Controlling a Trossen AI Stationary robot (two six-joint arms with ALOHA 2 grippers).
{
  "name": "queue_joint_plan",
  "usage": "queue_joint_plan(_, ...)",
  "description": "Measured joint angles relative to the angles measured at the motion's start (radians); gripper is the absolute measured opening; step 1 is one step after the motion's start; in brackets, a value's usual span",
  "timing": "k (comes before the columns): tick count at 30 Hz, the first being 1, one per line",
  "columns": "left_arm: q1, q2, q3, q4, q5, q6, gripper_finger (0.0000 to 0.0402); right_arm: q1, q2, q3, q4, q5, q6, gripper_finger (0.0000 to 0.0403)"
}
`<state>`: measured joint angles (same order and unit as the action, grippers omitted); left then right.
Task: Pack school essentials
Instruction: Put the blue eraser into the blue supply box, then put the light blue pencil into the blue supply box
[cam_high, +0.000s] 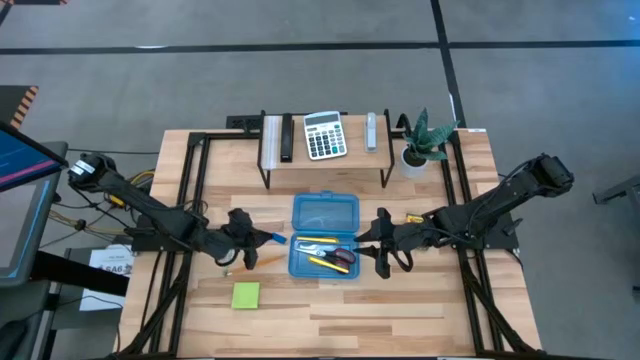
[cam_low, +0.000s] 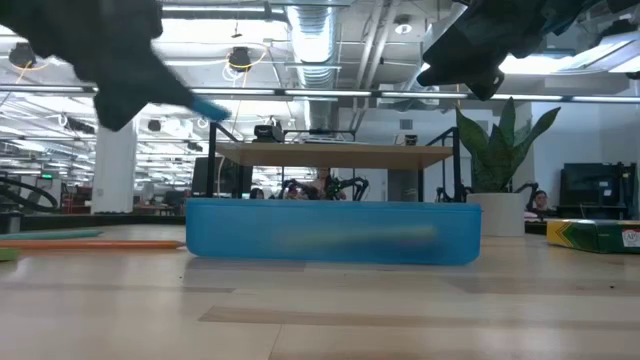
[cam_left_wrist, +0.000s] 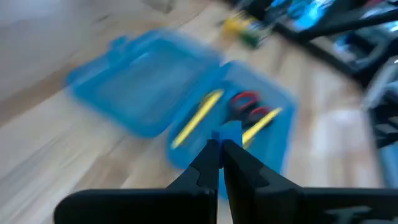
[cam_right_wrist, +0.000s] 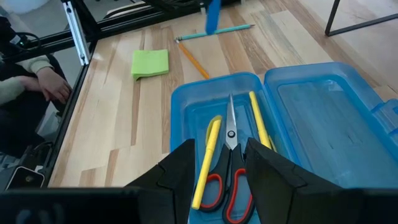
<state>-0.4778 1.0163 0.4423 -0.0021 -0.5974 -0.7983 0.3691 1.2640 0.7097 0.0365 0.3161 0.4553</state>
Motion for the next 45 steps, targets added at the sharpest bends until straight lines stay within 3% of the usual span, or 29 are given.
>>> queue_joint_plan(11, 0.006, 0.212, 0.0, 0.319, 0.108, 0.081, 0.0, -0.005, 0.0, 0.0, -0.002, 0.0, -0.001, 0.0159)
queue_joint_plan(22, 0.079, 0.331, 0.0, 0.39, 0.256, 0.081, 0.0006, -0.005, 0.0, 0.0, -0.007, 0.0, -0.003, 0.0159)
queue_joint_plan(29, 0.108, 0.361, 0.0, 0.386, 0.305, 0.091, 0.0083, -0.005, 0.0, 0.0, -0.007, 0.0, -0.002, 0.0159)
queue_joint_plan(33, 0.115, 0.316, 0.0, 0.379, 0.314, 0.135, 0.0129, -0.005, 0.0, 0.0, -0.008, 0.0, 0.0, 0.0159)
queue_joint_plan(36, 0.114, 0.221, 0.0, 0.287, 0.324, 0.142, 0.0149, -0.005, 0.0, 0.0, -0.01, 0.0, 0.0, 0.0159)
queue_joint_plan(39, 0.114, 0.089, 0.001, 0.091, 0.302, 0.087, 0.0155, -0.005, 0.0, 0.0, -0.021, 0.0, 0.0, 0.0159)
queue_joint_plan(45, 0.096, -0.115, 0.001, -0.528, 0.199, -0.34, 0.0145, -0.005, 0.0, 0.0, -0.03, 0.0, 0.008, 0.0159)
